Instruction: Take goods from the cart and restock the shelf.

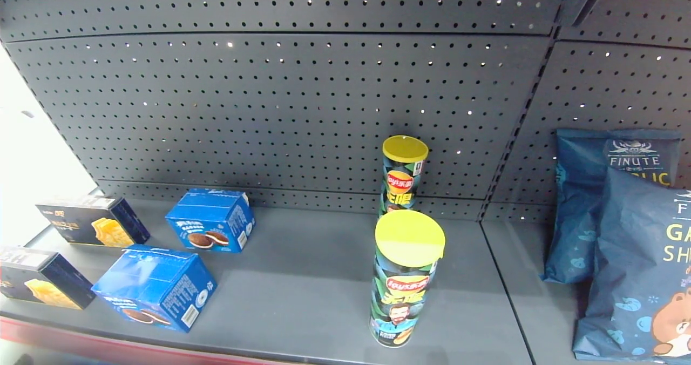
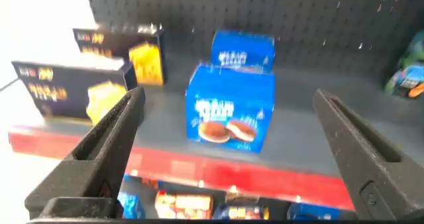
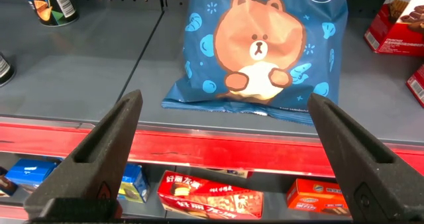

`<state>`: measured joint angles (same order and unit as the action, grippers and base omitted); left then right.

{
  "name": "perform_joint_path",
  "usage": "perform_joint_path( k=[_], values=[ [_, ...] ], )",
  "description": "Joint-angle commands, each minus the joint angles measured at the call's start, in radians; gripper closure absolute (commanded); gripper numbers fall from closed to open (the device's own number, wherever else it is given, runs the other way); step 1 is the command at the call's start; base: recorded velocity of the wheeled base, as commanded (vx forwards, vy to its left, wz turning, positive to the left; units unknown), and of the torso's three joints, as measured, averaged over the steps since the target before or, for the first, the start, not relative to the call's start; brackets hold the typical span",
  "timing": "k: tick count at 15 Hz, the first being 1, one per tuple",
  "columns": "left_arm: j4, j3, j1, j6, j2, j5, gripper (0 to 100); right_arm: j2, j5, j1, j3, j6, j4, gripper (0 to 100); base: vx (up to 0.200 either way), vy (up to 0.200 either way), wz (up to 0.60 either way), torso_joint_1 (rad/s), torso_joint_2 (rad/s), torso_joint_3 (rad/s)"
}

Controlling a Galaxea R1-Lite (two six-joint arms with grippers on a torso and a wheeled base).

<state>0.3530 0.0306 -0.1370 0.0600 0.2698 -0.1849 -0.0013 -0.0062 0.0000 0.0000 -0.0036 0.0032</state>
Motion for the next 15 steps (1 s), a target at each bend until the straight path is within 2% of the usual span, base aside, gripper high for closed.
perform_joint_path(
  k=[1,3,5,10,12,13,14,15],
  values=[
    [-0.094,-0.031,0.053,0.006,-0.063,0.041,0,0.001,0.0,0.0,0.0,-0.001,0.0,0,0.0,0.0,0.0,0.0,0.0,0.0],
    [-0.193,-0.031,0.079,0.014,-0.092,0.096,0,0.001,0.0,0.0,0.0,-0.001,0.0,0,0.0,0.0,0.0,0.0,0.0,0.0],
    [-0.308,-0.025,0.135,0.02,-0.169,0.163,0,0.001,0.0,0.0,0.0,0.001,0.0,0,0.0,0.0,0.0,0.0,0.0,0.0],
    [-0.31,-0.021,0.139,0.017,-0.224,0.232,0,0.001,0.0,0.0,0.0,-0.001,0.0,0,0.0,0.0,0.0,0.0,0.0,0.0],
    [-0.308,-0.025,0.137,0.006,-0.262,0.223,0,0.001,0.0,0.0,0.0,-0.001,0.0,0,0.0,0.0,0.0,0.0,0.0,0.0],
    [-0.312,-0.029,0.135,-0.028,-0.264,0.165,0,0.001,0.0,0.0,0.0,-0.001,0.0,0,0.0,0.0,0.0,0.0,0.0,0.0],
    [-0.336,-0.031,0.135,-0.035,-0.264,0.107,0,0.001,0.0,0.0,0.0,-0.001,0.0,0,0.0,0.0,0.0,0.0,0.0,0.0],
    [-0.35,-0.031,0.135,-0.035,-0.264,0.101,0,0.001,0.0,0.0,0.0,0.001,0.0,0,0.0,0.0,0.0,0.0,0.0,0.0]
  ],
)
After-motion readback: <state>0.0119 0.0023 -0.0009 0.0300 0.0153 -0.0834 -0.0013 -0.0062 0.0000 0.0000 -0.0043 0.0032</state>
